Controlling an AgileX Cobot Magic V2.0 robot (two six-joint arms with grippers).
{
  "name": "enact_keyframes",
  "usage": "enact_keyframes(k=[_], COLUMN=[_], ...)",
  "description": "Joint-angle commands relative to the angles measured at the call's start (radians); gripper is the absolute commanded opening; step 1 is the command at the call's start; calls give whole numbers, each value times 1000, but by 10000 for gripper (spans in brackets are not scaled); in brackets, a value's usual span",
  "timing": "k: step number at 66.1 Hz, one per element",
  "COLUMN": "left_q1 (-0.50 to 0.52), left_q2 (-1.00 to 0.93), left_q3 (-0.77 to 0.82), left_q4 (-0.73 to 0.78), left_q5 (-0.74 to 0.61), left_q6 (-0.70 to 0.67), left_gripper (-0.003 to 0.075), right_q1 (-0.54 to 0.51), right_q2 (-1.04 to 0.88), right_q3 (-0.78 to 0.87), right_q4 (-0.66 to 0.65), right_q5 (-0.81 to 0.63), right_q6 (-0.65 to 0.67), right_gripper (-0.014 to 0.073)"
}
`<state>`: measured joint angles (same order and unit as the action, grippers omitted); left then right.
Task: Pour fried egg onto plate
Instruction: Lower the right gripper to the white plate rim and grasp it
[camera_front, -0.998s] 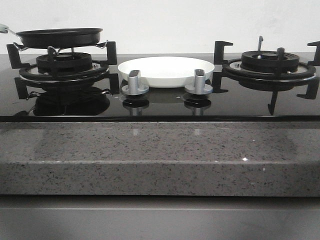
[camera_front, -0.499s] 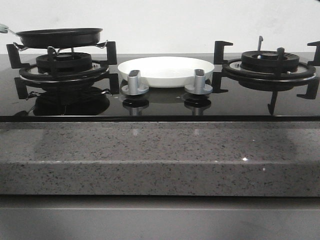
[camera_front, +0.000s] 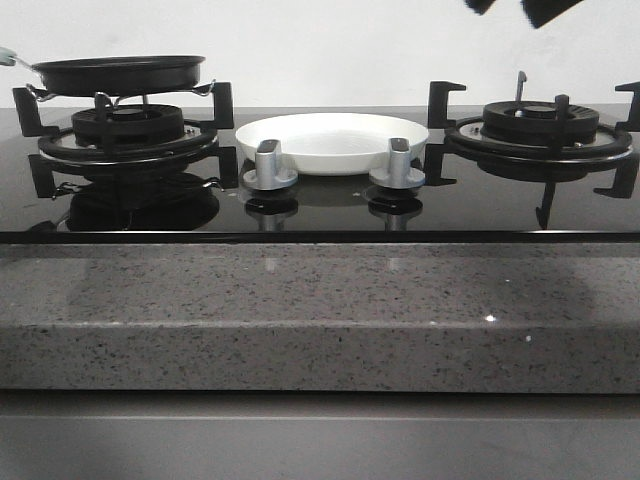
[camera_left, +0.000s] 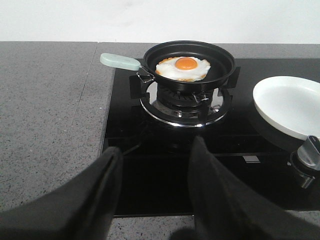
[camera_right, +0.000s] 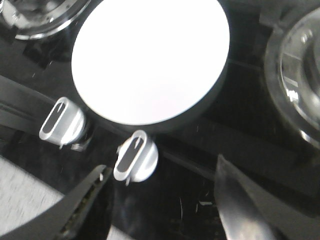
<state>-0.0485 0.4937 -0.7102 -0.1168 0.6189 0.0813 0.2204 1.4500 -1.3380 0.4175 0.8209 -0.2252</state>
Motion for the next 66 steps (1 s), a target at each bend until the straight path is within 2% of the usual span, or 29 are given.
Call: enact_keyframes(k=[1,39,66], left_q1=[5,5,5], left_q2=[12,12,12], left_q3=[-26,-26,-26], left_q4=[-10,-10,-10], left_q5=[-81,-81,-81], left_q6=[-9,-9,-9], left_gripper=[312,312,312], right_q1=[-1,-3,-4], right_q2=[32,421,562], right_q3=[-87,-497,-636], right_q4=[10,-54,-60], right_q5=[-25,206,246], right_q6=[-15,-15,-15], right_gripper=[466,465,465])
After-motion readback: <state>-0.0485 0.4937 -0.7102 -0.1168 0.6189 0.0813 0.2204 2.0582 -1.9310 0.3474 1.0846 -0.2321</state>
